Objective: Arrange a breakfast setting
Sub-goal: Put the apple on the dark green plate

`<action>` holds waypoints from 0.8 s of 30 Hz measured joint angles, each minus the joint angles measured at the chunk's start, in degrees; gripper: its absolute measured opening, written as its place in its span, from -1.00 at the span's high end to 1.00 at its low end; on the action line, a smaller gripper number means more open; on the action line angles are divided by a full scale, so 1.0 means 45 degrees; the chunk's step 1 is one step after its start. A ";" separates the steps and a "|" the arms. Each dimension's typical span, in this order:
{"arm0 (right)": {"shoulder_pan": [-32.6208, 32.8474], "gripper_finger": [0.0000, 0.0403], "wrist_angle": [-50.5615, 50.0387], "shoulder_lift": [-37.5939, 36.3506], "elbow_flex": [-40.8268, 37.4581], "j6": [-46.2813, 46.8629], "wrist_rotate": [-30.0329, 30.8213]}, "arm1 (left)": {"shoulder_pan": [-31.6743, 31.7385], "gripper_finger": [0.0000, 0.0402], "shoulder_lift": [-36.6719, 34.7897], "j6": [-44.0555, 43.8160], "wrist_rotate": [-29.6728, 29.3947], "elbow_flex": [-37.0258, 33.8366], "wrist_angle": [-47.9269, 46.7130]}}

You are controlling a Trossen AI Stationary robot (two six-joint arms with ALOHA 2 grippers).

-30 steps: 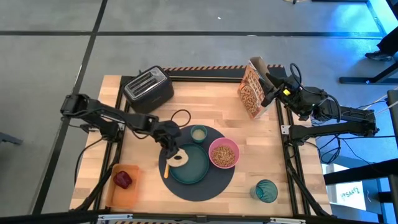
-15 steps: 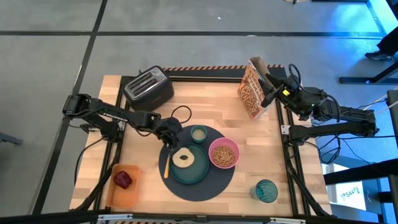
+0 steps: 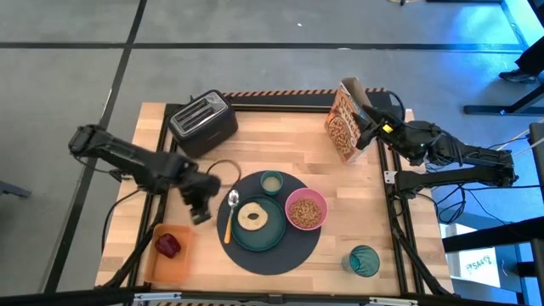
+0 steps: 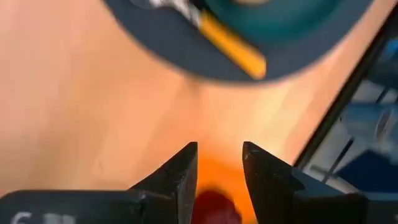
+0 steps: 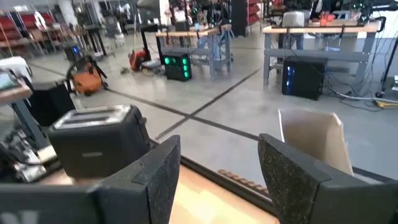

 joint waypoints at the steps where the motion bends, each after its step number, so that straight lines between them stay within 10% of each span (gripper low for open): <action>1: -0.0001 -0.01 -0.0095 0.0000 -0.0001 0.0026 0.0000 | -0.0533 0.39 -0.0160 -0.0457 0.0022 -0.0050 -0.0216; 15: -0.0001 -0.02 -0.0148 0.0000 -0.0001 0.0345 0.0097 | -0.5256 -0.09 -0.0388 -1.4458 0.0620 -0.0065 -0.0540; 24: -0.0005 -0.02 -0.0041 0.0334 -0.0006 0.0301 0.0094 | -0.6803 -0.50 0.0175 -1.2788 -0.0355 -0.0075 -0.0614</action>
